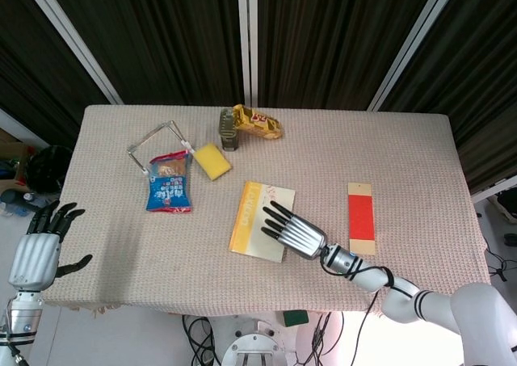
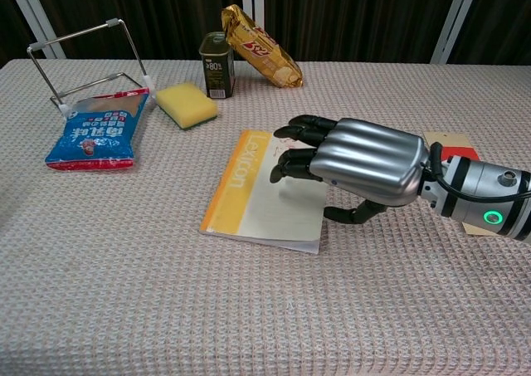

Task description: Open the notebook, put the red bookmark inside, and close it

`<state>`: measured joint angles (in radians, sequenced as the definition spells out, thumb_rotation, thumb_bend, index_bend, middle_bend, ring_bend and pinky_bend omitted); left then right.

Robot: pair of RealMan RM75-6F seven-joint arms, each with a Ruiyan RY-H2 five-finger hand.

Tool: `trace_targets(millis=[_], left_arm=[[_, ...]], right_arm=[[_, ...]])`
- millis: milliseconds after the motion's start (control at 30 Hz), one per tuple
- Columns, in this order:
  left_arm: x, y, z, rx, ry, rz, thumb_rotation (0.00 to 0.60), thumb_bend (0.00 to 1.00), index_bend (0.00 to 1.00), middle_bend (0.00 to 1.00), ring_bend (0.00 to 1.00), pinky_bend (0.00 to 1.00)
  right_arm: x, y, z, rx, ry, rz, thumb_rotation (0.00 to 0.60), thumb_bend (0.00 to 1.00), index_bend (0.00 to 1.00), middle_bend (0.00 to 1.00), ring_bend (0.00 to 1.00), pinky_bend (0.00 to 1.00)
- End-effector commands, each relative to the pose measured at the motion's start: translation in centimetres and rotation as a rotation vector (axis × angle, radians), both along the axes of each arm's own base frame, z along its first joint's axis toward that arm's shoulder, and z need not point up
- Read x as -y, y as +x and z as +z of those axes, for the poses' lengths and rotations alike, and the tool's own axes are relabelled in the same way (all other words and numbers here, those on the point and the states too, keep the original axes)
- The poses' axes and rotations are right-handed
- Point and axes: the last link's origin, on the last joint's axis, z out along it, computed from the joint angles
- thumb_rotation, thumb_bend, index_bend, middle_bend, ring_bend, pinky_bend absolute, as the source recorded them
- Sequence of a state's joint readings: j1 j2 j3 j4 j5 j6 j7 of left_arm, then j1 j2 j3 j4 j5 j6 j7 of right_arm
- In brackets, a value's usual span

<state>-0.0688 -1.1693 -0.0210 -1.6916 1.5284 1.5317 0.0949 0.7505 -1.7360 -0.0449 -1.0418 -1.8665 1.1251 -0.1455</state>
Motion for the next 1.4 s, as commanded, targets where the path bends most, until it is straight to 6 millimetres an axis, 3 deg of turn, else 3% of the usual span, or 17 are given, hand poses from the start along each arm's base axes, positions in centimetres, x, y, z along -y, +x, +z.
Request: trace_targets(millis=[33,367,533,700,900,1167,1267,1400], left_arm=[[0.0,-0.1,-0.1,-0.001,-0.004,0.003,0.6,0.0,0.22,0.15,0.06,0.11],[-0.1,-0.3,-0.1,0.013,-0.005,0.008,0.6,0.0,0.22,0.15,0.07,0.11],[0.0,-0.4,0.1,0.018,0.002,0.009,0.6,0.0,0.22,0.15,0.08,0.12],[0.2,-0.6,0.3,0.023,0.008,0.011,0.6,0.0,0.22,0.15,0.08,0.12],[0.2,-0.6,0.6,0.022,0.014,0.012,0.6,0.0,0.22,0.15,0.08,0.12],[-0.3,0.4,0.2,0.022,0.007,-0.016,0.6,0.0,0.22,0.15,0.08,0.12],[-0.4,0.8,0.1,0.02,0.003,-0.024,0.6,0.0,0.22,0.15,0.08,0.12],[-0.5,1.2,0.0,0.018,0.002,-0.023,0.6,0.0,0.22,0.15,0.08,0.12]], right_arm=[[0.2,0.7,-0.4,0.027,0.008,0.01,0.6,0.39,0.28,0.25,0.03,0.05],[0.4,2.2,-2.1,0.096,0.017,0.048,0.6,0.46,0.43,0.33,0.14,0.11],[0.7,2.3,-2.9,0.125,0.016,0.062,0.6,0.48,0.56,0.38,0.22,0.14],[0.9,1.7,-2.7,0.14,0.014,0.081,0.6,0.48,0.61,0.39,0.24,0.15],[0.6,-0.9,1.1,0.112,0.011,0.172,0.6,0.48,0.63,0.4,0.24,0.15],[0.1,-4.9,8.7,-0.037,-0.024,0.273,0.6,0.49,0.65,0.42,0.26,0.17],[0.1,-4.7,10.4,-0.066,-0.028,0.324,0.6,0.49,0.66,0.43,0.27,0.19],[1.0,-3.0,10.8,-0.08,-0.031,0.41,0.6,0.5,0.67,0.44,0.27,0.21]])
